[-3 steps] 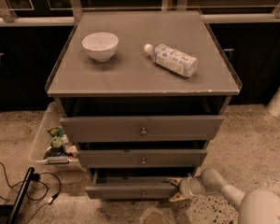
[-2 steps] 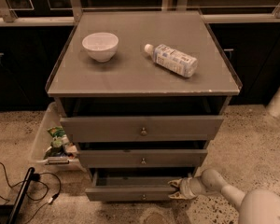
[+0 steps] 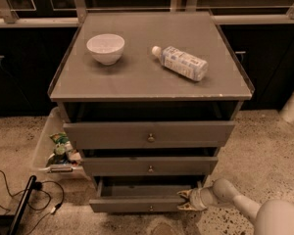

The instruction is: Open bottom drawer

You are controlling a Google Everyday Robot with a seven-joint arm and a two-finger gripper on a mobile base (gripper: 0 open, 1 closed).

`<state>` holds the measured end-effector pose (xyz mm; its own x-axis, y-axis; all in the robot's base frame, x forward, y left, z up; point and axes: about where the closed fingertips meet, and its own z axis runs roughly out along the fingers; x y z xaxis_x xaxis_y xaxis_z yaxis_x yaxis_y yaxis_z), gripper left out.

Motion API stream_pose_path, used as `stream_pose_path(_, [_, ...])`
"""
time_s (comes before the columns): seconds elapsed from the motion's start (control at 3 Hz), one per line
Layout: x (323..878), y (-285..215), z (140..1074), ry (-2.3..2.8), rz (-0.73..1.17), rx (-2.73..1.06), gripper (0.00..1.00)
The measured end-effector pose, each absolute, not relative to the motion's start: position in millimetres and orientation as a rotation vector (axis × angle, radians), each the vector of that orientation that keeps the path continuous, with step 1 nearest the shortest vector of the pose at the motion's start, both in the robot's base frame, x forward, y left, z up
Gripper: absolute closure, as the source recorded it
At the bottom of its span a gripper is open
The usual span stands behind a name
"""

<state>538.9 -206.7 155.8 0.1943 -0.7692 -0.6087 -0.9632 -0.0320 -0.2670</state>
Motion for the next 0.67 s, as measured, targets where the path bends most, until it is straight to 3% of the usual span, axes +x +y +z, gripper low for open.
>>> stream_pose_path(0.67, [538.9, -205.7, 156.1, 1.619, 0.395, -1.844, 0.39])
